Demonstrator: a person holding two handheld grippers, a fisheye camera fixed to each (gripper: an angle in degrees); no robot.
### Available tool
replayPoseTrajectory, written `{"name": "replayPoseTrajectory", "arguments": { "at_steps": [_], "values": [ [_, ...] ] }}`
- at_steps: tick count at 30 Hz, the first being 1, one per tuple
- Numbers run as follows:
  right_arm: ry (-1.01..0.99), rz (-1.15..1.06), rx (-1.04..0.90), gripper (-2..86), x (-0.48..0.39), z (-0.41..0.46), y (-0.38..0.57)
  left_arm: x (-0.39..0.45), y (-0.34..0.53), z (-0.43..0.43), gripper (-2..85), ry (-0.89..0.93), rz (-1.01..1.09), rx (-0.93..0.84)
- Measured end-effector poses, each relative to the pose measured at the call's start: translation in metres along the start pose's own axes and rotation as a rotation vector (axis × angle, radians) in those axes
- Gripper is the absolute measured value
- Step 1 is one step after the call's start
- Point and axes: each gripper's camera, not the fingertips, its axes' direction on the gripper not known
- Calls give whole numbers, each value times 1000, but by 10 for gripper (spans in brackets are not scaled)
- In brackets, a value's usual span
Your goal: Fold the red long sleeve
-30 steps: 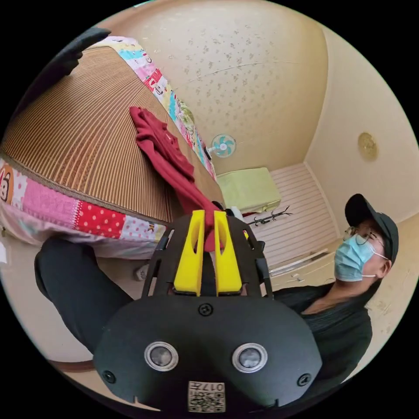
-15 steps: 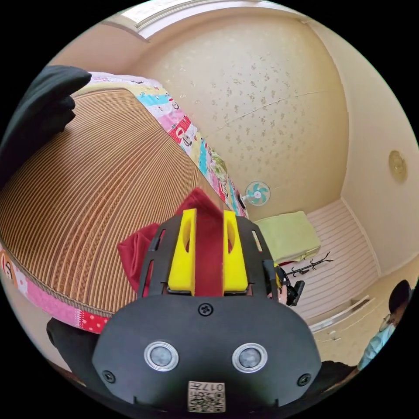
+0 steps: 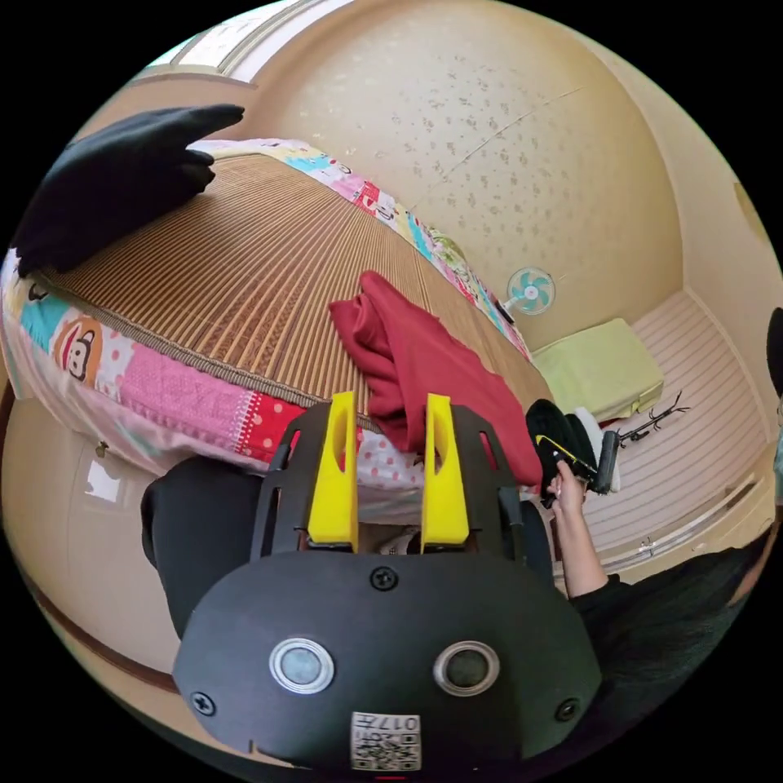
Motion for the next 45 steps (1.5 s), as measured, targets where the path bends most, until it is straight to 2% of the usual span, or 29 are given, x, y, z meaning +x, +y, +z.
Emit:
{"name": "replayPoseTrajectory", "arguments": {
  "at_steps": [1,2,4,6,8,10,11,13,17,19,21,23,24,25,26,29,31,33,35,37,39,41,43,45],
  "values": [
    [-203,79,23,30,23,-14,3,0,8,1,119,37,39,-21],
    [-312,110,31,36,34,-19,6,0,13,7,118,38,63,-63],
    [-704,139,67,126,70,-29,21,4,17,21,113,15,100,-124],
    [-805,106,56,160,81,-33,34,13,18,35,93,11,151,-166],
    [-733,81,53,164,86,-40,51,30,18,48,50,26,222,-185],
    [-665,90,-31,146,91,-34,65,40,17,51,46,-17,234,-168],
    [-692,80,-61,138,91,-30,66,46,15,52,42,-32,253,-162],
    [-846,-21,-141,70,80,-22,63,55,9,51,36,-41,310,-177],
    [-695,2,-95,44,84,-52,50,69,-15,10,26,-64,553,-231],
    [-618,46,-108,40,87,-67,40,55,-25,-9,26,-66,569,-274],
    [-569,17,-181,41,74,-68,31,34,-25,-10,33,14,503,-335],
    [-513,75,-194,44,71,-89,21,3,-9,-5,64,52,310,-327],
    [-455,122,-77,49,69,-122,18,-6,-3,-7,75,73,239,-304],
    [-417,122,64,56,62,-157,14,-27,13,-11,129,164,96,-231],
    [-411,108,122,60,56,-172,10,-46,29,-11,166,279,-32,-174],
    [-519,12,258,72,11,-216,-24,-74,53,8,193,409,-240,-107],
    [-720,-89,291,69,-34,-223,-53,-80,56,23,185,408,-329,-77],
    [-793,-172,297,55,-76,-213,-69,-79,56,37,154,462,-398,-38],
    [-750,-238,208,34,-123,-181,-81,-58,51,31,90,417,-444,51],
    [-622,-336,-143,18,-178,-116,-97,-24,31,15,72,346,-369,107],
    [-687,-236,-64,13,-147,-141,-106,28,-1,14,63,347,-228,109],
    [-748,-103,-27,11,-102,-169,-111,114,-35,30,57,366,-23,102],
    [-923,70,176,12,-21,-212,-91,185,-46,57,56,391,152,62],
    [-965,196,217,15,32,-227,-74,253,-38,95,56,432,310,2]
  ]
}}
